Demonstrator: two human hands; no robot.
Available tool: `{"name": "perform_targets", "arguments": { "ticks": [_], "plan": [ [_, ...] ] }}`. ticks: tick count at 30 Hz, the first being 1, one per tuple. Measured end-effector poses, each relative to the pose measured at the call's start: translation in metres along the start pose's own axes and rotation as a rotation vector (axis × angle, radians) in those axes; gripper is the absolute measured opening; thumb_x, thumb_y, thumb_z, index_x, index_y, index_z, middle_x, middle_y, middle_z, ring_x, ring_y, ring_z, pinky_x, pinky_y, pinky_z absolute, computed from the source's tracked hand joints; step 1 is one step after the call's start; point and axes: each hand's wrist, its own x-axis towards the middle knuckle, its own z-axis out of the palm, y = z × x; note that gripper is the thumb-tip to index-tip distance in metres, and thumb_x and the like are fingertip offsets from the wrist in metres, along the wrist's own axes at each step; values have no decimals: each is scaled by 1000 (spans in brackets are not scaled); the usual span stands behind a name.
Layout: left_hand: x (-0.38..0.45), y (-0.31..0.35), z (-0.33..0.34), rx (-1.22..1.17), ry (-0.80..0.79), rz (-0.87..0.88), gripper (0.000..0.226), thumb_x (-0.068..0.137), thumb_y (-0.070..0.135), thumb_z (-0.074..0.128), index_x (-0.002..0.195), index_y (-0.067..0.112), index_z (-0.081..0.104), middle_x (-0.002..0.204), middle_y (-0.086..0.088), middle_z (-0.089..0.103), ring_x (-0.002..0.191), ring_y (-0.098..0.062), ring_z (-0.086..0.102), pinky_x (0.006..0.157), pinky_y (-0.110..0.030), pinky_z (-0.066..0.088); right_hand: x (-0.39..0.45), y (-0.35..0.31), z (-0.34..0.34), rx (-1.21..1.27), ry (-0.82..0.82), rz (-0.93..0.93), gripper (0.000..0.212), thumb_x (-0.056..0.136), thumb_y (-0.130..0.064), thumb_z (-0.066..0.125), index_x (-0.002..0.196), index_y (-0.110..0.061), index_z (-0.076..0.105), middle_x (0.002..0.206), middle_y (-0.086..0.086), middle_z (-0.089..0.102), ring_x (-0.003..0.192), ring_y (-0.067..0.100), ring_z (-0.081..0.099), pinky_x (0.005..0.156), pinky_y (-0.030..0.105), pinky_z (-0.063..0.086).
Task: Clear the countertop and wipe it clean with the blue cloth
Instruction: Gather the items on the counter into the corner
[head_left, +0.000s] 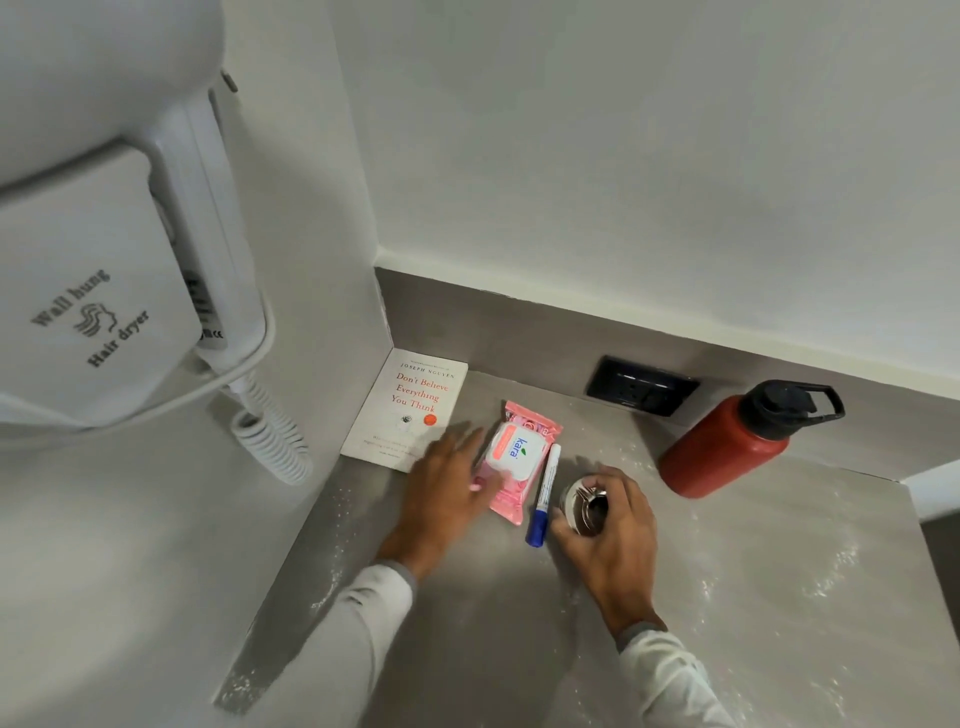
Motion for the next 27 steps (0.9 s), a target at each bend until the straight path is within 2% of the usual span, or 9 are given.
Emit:
{"name": "perform_targets", "arguments": {
  "ticks": [6,11,15,18,20,21,23,25,27],
  "plan": [
    [4,41,23,168,-3,-174,81,75,51,65,143,24,30,144,-2,47,134,-27,42,107,-43,41,14,1,2,3,-20,-29,59,60,-26,89,112,-16,63,126,4,64,116,28,59,101,50,47],
    [17,23,-4,82,-13,-95,80,72,39,74,139,22,34,136,-4,52,120,-24,54,87,-33,46,27,1,5,50,-9,-69,57,60,-22,91,109,-16,64,124,4,64,115,29,60,98,53,49],
    [51,-14,-53,144,12,7,76,71,19,72,142,18,43,133,-6,57,120,-27,52,97,-36,43,34,-6,13,100,-8,-85,54,59,-20,94,105,-16,65,126,5,65,118,30,61,99,54,49],
    [81,-34,-77,146,23,-29,71,74,3,70,140,10,46,138,-13,53,129,-31,46,106,-38,37,34,-14,20,139,-27,-101,53,58,-18,95,103,-15,65,125,5,65,118,30,62,99,55,49],
    [86,-41,-79,180,103,-57,70,75,-5,66,140,7,45,143,-18,47,136,-36,40,112,-41,34,33,-19,27,150,-52,-120,54,59,-20,95,104,-15,65,123,4,65,118,30,61,99,53,49],
    [85,-43,-77,222,164,-70,69,73,-6,67,138,8,48,141,-19,47,135,-37,40,110,-43,36,33,-21,30,150,-66,-137,55,59,-22,94,105,-16,65,122,4,65,116,29,62,99,52,50],
    [79,-43,-71,270,270,-119,65,70,-4,71,130,15,53,126,-15,54,119,-35,51,96,-44,48,35,-28,36,142,-109,-168,54,60,-27,92,106,-16,65,117,3,66,110,28,63,97,50,51],
    [73,-42,-61,235,266,-191,57,78,5,71,129,21,51,114,-9,58,103,-30,59,79,-42,53,38,-38,42,125,-177,-190,54,61,-30,91,106,-16,64,111,1,66,104,26,63,95,48,52],
    [70,-43,-51,147,211,-241,41,86,15,69,123,20,53,117,-8,62,102,-30,63,77,-41,53,43,-47,49,87,-241,-240,54,61,-33,89,106,-17,64,110,0,67,103,26,64,95,45,51]
  ]
}}
